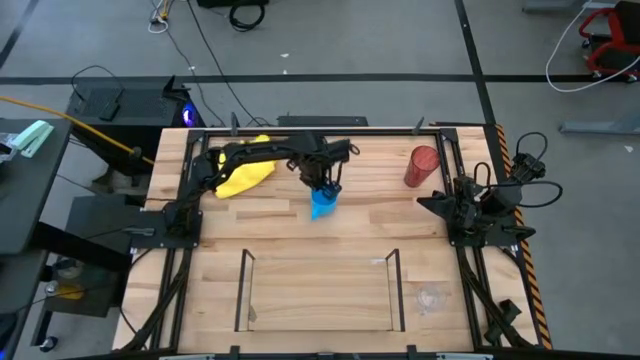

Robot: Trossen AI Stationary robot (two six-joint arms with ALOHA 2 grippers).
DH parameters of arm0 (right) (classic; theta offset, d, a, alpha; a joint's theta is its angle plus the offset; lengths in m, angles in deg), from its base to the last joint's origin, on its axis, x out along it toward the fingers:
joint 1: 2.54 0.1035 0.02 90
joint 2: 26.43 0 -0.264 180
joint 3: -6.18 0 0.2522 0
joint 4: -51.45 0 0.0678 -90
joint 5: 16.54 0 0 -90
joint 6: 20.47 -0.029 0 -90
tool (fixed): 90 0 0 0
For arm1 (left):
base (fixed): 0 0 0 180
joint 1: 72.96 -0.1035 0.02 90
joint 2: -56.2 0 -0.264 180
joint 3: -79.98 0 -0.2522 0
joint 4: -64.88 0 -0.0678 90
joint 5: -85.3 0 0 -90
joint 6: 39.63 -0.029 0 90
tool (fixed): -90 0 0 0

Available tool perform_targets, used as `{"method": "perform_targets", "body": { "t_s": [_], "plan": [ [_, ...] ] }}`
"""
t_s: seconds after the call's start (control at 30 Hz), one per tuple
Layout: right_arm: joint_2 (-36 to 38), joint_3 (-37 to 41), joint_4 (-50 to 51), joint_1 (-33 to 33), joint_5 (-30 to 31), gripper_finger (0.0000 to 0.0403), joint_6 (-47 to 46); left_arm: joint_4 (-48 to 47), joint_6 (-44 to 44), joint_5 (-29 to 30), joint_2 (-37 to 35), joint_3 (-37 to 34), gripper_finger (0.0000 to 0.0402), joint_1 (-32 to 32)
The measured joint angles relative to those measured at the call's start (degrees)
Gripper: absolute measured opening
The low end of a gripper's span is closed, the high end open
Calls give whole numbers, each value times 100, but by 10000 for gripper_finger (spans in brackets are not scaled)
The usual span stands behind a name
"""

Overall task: Stack small to large cups/mugs on shelf
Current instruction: Move the blue mug to the middle of the table

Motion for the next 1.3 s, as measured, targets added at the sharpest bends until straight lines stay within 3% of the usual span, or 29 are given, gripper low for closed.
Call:
{"method": "perform_targets", "body": {
  "t_s": [0.37, 0.73, 0.87, 1.13, 1.3],
  "plan": [
    [-238, -116, 10, 0, -43, 115, -211, -171, 694, 602, -321, 9, 12, 706],
    [-1328, -771, 535, 2, -50, 115, -448, -318, 1467, 958, -333, 9, 12, 1242],
    [-1758, -1374, 1641, 0, -51, 115, -859, -324, 1759, 1027, -333, 7, 12, 1226],
    [-2983, -2987, 5136, 0, -228, 115, -2738, -385, 2295, 993, -333, -24, 12, 1119],
    [-3849, -3695, 6046, 2, -588, 115, -3124, -443, 2481, 894, -295, -48, 12, 1129]
  ]
}}
